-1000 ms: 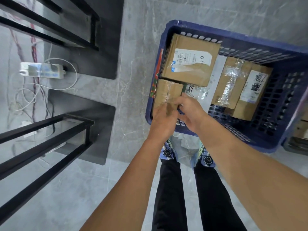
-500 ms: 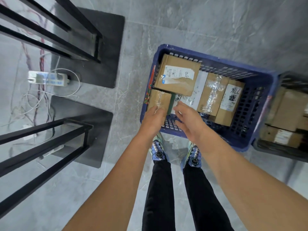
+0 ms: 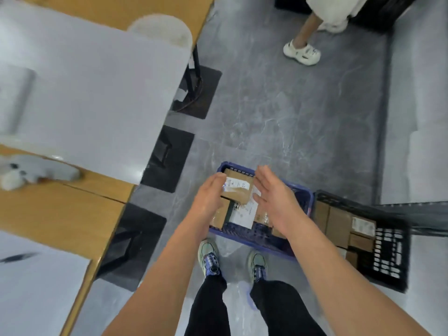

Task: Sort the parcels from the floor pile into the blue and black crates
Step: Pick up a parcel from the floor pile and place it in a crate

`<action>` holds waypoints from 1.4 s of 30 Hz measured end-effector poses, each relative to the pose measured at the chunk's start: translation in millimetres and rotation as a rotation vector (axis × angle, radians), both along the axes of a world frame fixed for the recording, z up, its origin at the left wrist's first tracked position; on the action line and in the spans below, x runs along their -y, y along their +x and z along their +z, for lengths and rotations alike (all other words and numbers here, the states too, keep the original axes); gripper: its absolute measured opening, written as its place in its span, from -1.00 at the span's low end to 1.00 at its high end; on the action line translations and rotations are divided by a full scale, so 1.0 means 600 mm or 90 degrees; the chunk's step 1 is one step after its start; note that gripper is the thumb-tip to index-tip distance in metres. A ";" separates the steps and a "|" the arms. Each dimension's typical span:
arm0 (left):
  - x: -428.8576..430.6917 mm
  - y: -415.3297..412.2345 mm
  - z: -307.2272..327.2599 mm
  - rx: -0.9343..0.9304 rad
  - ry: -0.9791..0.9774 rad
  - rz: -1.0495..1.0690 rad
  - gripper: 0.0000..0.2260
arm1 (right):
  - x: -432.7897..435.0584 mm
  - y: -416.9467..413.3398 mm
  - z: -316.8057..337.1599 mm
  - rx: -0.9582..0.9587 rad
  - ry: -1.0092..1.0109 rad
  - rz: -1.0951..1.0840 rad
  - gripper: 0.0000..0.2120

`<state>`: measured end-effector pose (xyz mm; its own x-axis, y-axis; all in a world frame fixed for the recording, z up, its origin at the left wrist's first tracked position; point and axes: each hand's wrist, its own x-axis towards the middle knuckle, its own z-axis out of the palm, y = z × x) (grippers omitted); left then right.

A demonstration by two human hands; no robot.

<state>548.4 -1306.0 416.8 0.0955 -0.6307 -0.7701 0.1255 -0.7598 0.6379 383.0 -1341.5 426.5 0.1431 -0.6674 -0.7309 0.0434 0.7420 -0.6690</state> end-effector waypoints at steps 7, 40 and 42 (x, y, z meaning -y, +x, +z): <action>-0.059 -0.008 0.188 0.023 -0.077 0.094 -0.79 | 0.006 -0.006 0.173 0.035 -0.118 0.082 -0.31; -0.927 -0.187 0.470 0.221 -0.223 0.953 -0.54 | -0.637 0.150 0.452 0.332 -0.199 0.889 -0.31; -1.004 -0.214 0.459 0.217 -0.206 0.997 -0.46 | -0.719 0.146 0.445 0.336 -0.185 0.939 -0.35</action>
